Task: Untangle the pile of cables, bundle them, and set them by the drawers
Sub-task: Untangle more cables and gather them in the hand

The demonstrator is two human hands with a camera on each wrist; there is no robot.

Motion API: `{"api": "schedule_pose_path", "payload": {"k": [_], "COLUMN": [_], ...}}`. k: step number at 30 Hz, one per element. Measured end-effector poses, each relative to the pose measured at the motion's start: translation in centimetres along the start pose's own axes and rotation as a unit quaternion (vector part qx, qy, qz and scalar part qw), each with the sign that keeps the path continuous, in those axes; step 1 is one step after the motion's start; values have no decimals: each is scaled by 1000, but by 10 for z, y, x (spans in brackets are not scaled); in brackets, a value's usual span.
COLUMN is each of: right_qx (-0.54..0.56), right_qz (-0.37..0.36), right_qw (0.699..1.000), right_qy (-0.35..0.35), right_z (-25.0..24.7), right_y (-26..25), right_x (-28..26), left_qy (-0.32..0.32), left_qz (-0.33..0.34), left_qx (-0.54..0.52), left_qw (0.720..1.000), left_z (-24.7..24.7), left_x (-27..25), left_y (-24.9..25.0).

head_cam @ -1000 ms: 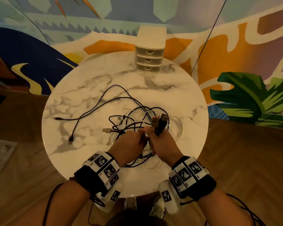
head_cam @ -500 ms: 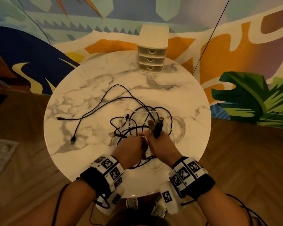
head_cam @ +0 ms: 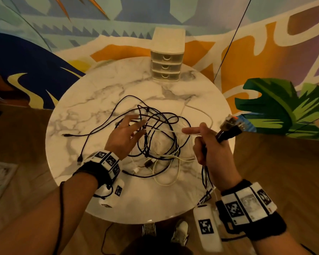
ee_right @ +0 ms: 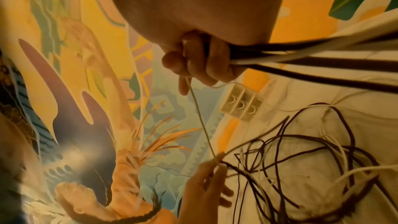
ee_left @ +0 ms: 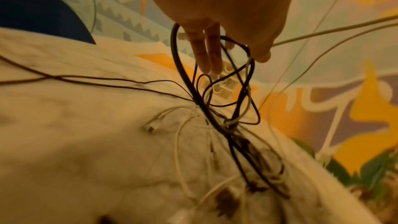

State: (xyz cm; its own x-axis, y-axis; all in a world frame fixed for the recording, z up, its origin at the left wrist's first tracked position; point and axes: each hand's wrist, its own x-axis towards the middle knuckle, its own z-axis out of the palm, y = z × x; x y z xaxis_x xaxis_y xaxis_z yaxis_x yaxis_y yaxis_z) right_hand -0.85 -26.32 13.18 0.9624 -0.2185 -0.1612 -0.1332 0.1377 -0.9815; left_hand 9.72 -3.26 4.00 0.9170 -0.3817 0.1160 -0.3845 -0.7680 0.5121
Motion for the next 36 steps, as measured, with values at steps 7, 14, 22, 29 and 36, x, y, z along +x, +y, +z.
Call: {"api": "schedule_pose_path", "payload": {"k": [7,14,22,29,36], "right_qx": [38,69,104,139,27], "right_qz": [-11,13,-17,-17,80], "right_qw": [997,997,993,984,996], "right_qy": [72,29,51,114,11], "right_z": [-13,4,3,-16,12], "right_y": [-9,-11,-45,-27,16], "right_x": [9,14,12,17,8], "left_qy": [31,48,-76,43,-102], "left_qz": [-108,-60,-203,-197,-158], "left_qx": [82,57,-260,-259,-178], "left_qw": [990,995,941,945,966], "left_z": [-1,-10,15,-22,-25], "left_x": [-16,-24,0,29,15], "left_y": [-34,41,62,45,85]}}
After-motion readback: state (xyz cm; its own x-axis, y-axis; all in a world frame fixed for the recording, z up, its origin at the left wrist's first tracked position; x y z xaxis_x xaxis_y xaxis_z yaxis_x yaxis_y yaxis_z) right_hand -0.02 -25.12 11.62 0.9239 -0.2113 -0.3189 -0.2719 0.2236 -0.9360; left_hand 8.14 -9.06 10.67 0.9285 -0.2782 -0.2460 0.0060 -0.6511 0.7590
